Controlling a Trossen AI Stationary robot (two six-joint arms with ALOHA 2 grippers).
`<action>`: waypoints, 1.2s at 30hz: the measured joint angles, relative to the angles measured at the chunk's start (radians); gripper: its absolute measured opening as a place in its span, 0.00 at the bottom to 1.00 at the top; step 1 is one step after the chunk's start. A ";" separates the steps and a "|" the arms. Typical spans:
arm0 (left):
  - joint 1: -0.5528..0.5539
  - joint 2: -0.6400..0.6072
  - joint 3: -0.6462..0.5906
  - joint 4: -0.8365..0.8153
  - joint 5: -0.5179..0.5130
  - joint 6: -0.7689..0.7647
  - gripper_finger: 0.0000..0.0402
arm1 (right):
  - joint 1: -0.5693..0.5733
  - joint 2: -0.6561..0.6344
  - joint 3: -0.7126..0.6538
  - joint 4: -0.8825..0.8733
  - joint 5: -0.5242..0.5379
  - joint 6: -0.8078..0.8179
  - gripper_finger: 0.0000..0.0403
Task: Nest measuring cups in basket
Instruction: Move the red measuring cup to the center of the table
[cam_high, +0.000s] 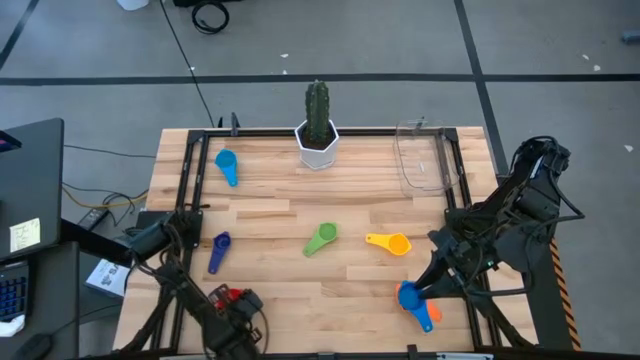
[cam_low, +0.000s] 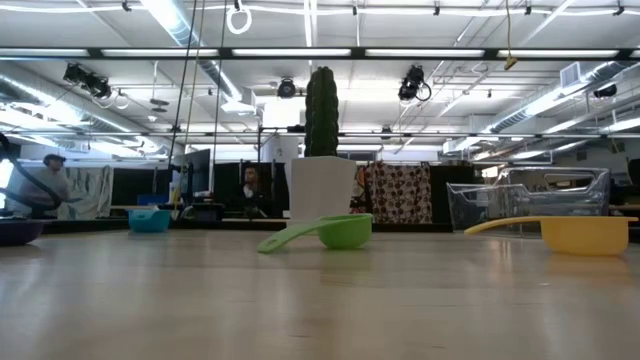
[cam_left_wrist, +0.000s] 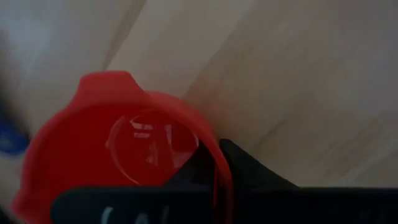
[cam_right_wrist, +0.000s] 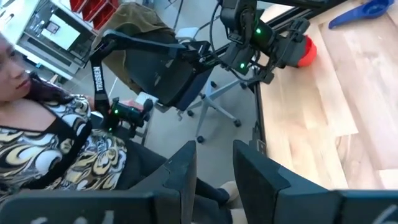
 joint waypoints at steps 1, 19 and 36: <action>0.016 0.000 0.000 0.010 -0.003 0.034 0.03 | -0.003 0.000 0.000 -0.007 0.000 0.000 0.27; 0.444 -0.001 0.043 0.369 0.170 0.572 0.03 | -0.010 0.003 0.000 -0.385 -0.084 -0.001 0.27; 0.548 0.004 0.039 0.410 0.225 0.678 0.08 | -0.010 0.003 0.000 -0.425 -0.098 -0.027 0.27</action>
